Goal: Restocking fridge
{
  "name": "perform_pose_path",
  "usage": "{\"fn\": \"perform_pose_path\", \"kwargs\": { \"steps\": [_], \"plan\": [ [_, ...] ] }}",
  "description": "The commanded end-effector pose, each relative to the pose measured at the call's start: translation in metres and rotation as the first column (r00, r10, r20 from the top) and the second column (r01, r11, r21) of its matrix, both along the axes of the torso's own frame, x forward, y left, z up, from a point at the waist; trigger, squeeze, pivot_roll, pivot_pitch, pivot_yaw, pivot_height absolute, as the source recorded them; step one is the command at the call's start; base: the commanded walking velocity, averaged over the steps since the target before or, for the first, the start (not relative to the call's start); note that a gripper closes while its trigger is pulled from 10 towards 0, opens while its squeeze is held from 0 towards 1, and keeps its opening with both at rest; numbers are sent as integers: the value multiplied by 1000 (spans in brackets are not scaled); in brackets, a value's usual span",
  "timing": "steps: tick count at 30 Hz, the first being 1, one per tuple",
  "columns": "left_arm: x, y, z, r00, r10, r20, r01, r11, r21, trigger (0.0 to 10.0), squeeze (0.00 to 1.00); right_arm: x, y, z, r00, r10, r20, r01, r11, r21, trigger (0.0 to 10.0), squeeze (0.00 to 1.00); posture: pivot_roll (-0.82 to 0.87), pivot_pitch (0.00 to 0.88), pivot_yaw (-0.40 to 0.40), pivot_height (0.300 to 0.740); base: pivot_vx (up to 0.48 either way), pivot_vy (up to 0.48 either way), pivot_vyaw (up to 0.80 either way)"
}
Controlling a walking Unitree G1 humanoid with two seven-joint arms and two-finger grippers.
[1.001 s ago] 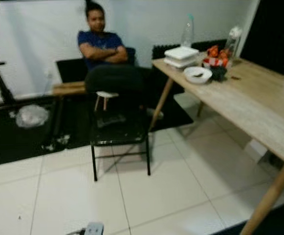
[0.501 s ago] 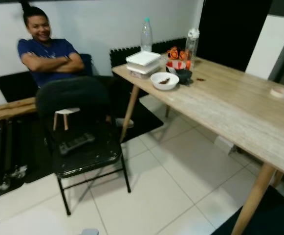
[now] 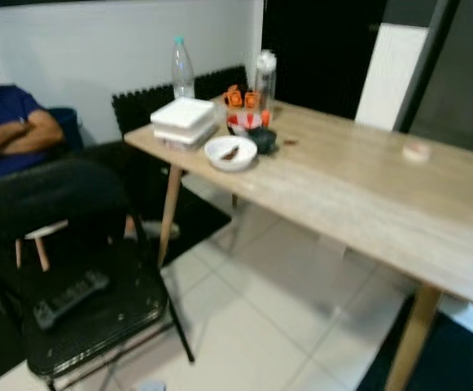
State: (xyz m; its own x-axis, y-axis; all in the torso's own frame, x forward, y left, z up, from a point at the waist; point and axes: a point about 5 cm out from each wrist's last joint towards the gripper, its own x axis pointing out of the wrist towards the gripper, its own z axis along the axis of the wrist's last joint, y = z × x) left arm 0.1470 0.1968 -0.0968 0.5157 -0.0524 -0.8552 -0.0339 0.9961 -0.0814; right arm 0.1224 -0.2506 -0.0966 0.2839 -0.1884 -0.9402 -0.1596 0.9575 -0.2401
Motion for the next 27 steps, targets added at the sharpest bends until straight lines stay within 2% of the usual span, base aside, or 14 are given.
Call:
{"fn": "perform_pose_path", "kwargs": {
  "steps": [1,7,11,18,27],
  "plan": [
    [-4,-4,-2,1000,-2,-15,2,1000,-9,10000,0,3,-3,2,1000,2,13,-2,1000,-8,10000,0,-84,0,38,740,281,0,0],
    [-4,-5,-2,1000,-4,-17,4,1000,-12,10000,0,2,-3,2,1000,-2,13,2,1000,-7,10000,0,-85,0,38,740,278,0,-785],
    [-4,-7,-3,1000,-9,-18,9,1000,-12,10000,0,6,1,2,1000,1,22,-1,1000,-3,10000,0,-85,0,38,740,262,0,0],
    [-5,-8,-3,1000,-10,-20,10,1000,-11,10000,0,7,2,2,999,-3,35,3,1000,14,10000,0,-85,0,38,740,0,0,0],
    [-6,-8,-4,1000,4,-25,-4,1000,-17,10000,0,4,-8,4,998,-23,51,21,999,31,10000,0,-86,0,37,740,0,0,0]
  ]
}}
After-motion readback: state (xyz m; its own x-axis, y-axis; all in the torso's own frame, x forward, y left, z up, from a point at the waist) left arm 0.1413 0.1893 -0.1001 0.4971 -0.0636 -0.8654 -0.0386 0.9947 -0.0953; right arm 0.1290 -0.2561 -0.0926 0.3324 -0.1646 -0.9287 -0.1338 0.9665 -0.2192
